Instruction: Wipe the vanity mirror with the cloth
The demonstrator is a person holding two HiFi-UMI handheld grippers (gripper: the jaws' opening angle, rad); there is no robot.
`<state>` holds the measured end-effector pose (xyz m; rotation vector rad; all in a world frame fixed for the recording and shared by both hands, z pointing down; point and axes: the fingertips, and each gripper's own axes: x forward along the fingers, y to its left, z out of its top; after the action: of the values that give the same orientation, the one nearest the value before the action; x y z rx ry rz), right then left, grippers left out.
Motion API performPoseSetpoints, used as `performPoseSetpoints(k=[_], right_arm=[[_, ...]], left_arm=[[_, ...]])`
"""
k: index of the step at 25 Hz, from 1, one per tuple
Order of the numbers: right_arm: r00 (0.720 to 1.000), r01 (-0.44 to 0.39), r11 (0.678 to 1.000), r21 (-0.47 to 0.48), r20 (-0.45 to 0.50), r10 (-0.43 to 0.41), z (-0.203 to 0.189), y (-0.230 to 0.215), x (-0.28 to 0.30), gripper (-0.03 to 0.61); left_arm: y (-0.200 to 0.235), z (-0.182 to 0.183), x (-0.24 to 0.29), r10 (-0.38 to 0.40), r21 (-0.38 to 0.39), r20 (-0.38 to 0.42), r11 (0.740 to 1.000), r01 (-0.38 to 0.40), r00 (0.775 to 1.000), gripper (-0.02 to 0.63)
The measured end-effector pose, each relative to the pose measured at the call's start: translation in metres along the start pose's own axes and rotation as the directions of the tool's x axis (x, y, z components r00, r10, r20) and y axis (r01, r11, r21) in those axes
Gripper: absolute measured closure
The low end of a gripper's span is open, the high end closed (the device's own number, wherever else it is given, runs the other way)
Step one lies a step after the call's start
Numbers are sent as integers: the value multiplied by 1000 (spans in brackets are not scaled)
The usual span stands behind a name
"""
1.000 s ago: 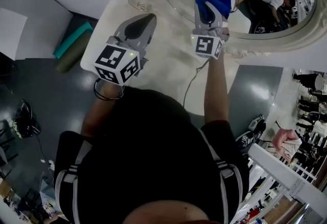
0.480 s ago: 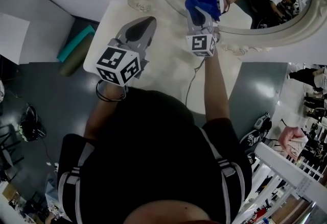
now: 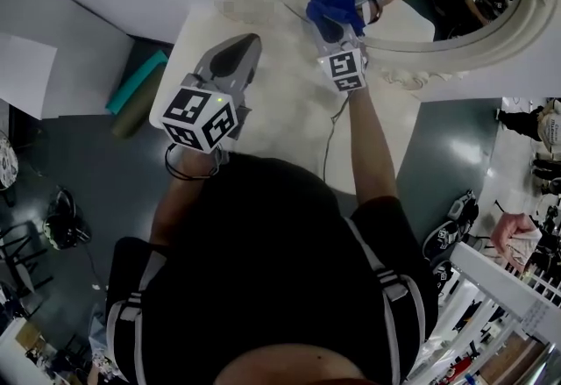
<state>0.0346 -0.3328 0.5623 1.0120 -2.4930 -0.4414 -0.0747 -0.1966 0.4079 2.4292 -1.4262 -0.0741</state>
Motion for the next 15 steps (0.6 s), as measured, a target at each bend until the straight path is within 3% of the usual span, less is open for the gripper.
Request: performPoseSetpoints(k=[8,12,15], right_arm=[[980,-143,983,118,-120,157,-25,22,14,531],[956,-207,949,237,-157,248,-43,37,24,531],[950,-215,934,285,-161,268,-48,42,25,531]], left_arm=[[-5,0,-7,6,4,8,1000,-6,1000,604],[-6,2,-15,16,8,12,1000,-17,1000,604],[-2,3,-25,33,7,12,999,-33,999,604]])
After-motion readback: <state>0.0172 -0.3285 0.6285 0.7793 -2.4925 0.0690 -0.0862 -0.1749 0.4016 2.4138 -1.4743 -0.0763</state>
